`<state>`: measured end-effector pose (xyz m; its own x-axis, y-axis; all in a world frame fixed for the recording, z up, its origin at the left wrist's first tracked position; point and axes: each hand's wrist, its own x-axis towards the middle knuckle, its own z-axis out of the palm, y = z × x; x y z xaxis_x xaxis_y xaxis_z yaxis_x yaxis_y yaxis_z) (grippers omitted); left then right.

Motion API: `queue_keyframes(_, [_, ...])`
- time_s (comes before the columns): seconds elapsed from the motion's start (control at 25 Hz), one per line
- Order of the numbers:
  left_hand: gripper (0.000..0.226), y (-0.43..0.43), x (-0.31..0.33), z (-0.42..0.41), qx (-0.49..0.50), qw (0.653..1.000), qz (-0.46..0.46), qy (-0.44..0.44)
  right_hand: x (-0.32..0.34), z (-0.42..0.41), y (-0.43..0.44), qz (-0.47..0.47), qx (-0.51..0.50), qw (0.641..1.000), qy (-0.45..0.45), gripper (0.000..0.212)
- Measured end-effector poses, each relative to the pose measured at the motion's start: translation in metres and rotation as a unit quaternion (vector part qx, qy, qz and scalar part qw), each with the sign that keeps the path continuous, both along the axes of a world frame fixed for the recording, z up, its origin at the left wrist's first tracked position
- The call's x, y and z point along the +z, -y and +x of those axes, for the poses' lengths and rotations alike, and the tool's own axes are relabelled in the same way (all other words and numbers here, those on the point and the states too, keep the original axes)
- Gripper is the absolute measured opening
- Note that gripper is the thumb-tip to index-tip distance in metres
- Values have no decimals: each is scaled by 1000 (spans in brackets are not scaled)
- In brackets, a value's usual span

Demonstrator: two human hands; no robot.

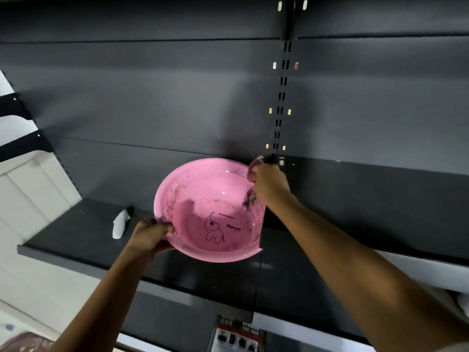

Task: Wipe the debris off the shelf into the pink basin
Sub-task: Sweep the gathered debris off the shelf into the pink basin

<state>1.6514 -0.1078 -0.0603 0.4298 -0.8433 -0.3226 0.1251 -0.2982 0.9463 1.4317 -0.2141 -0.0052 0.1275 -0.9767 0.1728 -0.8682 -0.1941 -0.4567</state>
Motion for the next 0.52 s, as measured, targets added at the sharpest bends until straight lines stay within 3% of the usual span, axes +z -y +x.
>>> queue_keyframes(0.2, [20,0,1,0,-5,1000,-1,1,11,4,-6,-34,67,994,77,36])
queue_keyframes(0.28, [20,1,-2,3,-5,1000,1,0,27,-32,6,-79,23,994,76,44])
queue_keyframes(0.4, [22,3,-11,5,3,1000,4,-8,39,-104,25,-135,-72,986,67,38])
queue_keyframes(0.52, [22,4,-19,7,4,1000,5,-16,17,-157,42,-41,-125,991,-31,30])
